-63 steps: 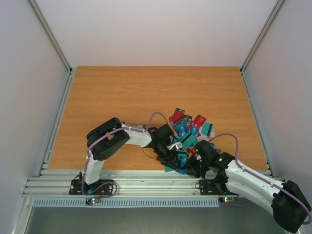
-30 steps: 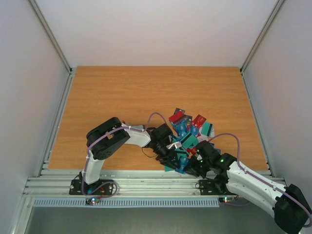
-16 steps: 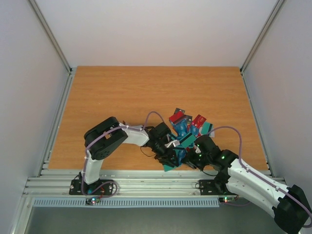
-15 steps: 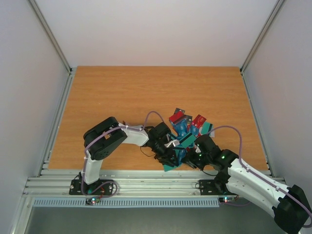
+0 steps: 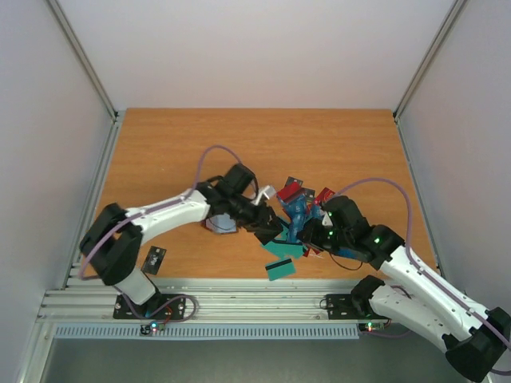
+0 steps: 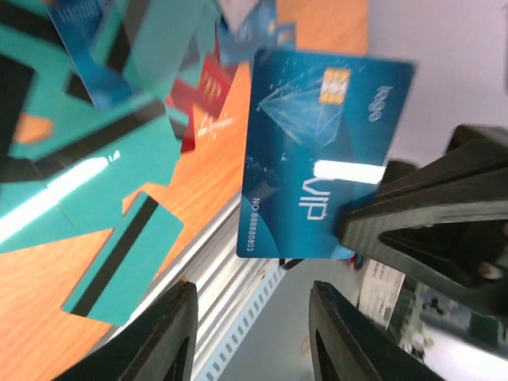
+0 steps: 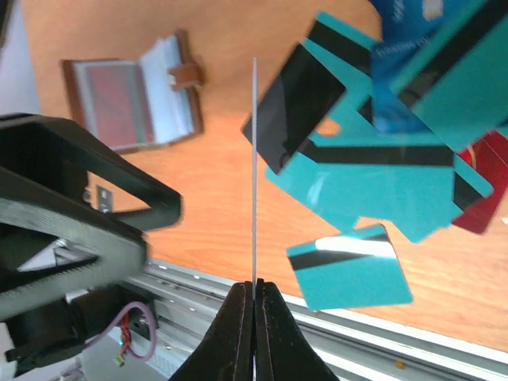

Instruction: Put the credit cards into the card holder

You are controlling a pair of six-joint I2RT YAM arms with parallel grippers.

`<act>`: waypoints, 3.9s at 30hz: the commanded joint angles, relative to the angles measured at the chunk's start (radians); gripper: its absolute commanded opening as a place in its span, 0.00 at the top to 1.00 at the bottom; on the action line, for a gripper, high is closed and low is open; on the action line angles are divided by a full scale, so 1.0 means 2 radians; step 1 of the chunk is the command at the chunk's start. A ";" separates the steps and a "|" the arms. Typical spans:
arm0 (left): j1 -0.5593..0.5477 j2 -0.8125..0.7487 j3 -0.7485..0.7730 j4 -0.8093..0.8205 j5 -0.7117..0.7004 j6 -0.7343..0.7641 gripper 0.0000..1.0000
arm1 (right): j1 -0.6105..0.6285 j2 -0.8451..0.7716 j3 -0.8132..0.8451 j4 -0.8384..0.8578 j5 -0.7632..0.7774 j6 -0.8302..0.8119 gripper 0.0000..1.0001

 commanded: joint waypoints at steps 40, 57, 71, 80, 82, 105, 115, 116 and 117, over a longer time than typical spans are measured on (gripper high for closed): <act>0.197 -0.288 0.077 0.087 0.117 -0.119 0.76 | -0.037 0.187 0.309 0.286 -0.363 -0.024 0.99; 0.197 -0.262 0.060 0.169 0.139 -0.173 0.93 | -0.037 0.205 0.303 0.307 -0.381 -0.022 0.99; 0.206 -0.234 0.090 -0.195 -0.020 0.103 1.00 | -0.039 0.226 0.338 0.070 -0.190 -0.149 0.69; 0.206 -0.208 -0.050 -0.106 -0.062 0.114 1.00 | -0.040 0.221 0.256 0.104 -0.152 -0.123 0.67; 0.206 -0.190 -0.067 -0.074 -0.058 0.108 1.00 | -0.039 0.224 0.240 0.113 -0.157 -0.117 0.67; 0.278 -0.081 -0.087 -0.072 -0.075 0.179 1.00 | -0.019 0.401 0.202 0.274 -0.223 -0.071 0.69; 0.290 -0.081 -0.107 -0.086 -0.104 0.157 1.00 | 0.000 0.495 0.255 0.304 -0.250 -0.070 0.69; 0.290 -0.082 -0.111 -0.087 -0.107 0.151 1.00 | 0.002 0.503 0.259 0.306 -0.252 -0.070 0.69; 0.290 -0.085 -0.115 -0.090 -0.111 0.146 1.00 | 0.003 0.514 0.265 0.309 -0.255 -0.069 0.69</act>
